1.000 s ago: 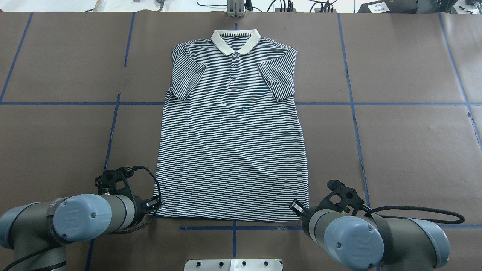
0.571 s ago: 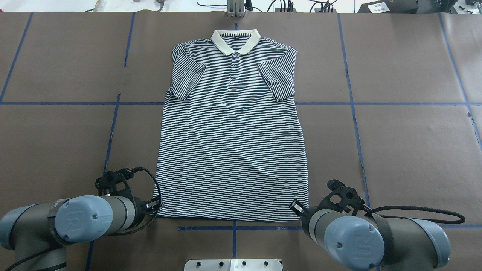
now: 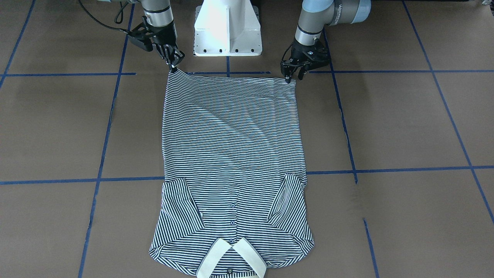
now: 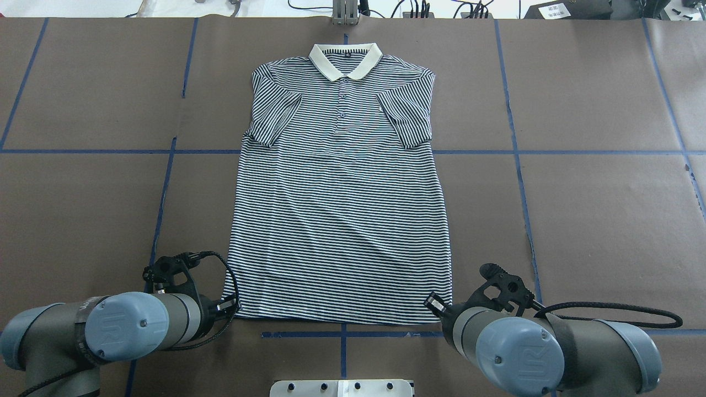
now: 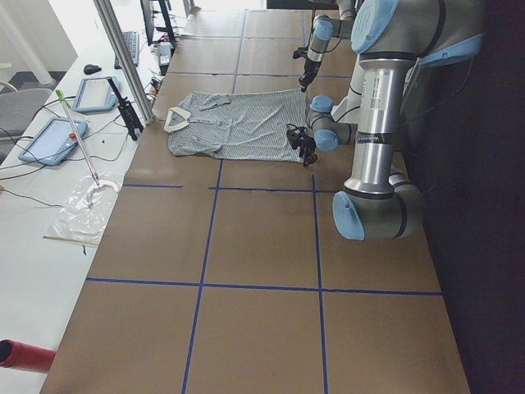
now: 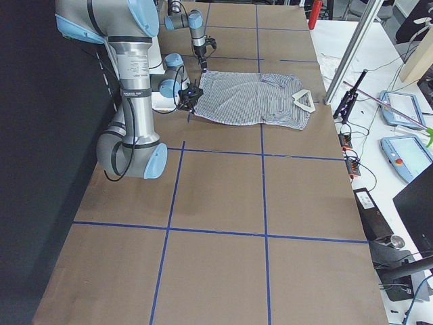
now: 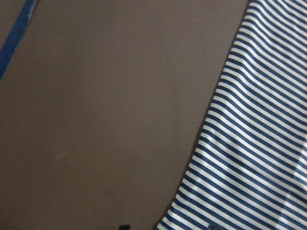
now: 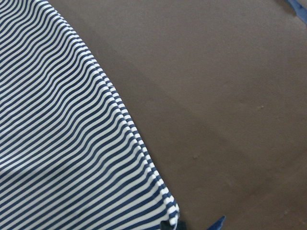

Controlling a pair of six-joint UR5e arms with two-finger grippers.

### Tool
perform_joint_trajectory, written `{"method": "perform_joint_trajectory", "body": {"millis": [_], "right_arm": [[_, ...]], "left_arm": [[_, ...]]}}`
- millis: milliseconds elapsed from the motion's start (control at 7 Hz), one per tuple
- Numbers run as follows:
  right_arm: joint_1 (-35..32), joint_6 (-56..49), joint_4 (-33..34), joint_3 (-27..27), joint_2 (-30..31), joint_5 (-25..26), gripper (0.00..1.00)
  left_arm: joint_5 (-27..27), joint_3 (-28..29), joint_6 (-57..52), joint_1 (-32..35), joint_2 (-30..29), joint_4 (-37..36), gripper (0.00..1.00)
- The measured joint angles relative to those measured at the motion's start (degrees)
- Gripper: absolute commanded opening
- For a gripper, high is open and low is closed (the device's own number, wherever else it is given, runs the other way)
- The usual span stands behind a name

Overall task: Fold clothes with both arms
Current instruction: 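Grasp the two near hem corners with both grippers, then lift the hem with both grippers and fold it toward the collar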

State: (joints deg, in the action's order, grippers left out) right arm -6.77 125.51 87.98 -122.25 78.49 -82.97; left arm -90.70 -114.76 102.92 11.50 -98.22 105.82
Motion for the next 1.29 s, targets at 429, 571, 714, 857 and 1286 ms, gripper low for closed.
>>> {"method": "perform_joint_trajectory", "body": {"millis": [429,571,714,857,1286], "right_arm": [[0.0,0.0,0.0,0.0,0.0,0.0,0.0],[0.0,0.0,0.0,0.0,0.0,0.0,0.0],[0.0,0.0,0.0,0.0,0.0,0.0,0.0],[0.0,0.0,0.0,-0.1,0.0,0.0,0.0],[2.1,0.1,0.4,-5.4,3.0,-0.3,0.0]], "left_arm": [[-0.1,0.1,0.0,-0.3,-0.2,0.0,0.0],[-0.2,-0.2,0.0,-0.3,-0.4,0.0,0.0],[-0.2,-0.5,0.0,-0.3,-0.6,0.0,0.0],[-0.3,-1.0,0.0,-0.3,-0.6,-0.1,0.0],[-0.2,-9.9,4.5,-3.2,-0.5,-6.2,0.0]]}}
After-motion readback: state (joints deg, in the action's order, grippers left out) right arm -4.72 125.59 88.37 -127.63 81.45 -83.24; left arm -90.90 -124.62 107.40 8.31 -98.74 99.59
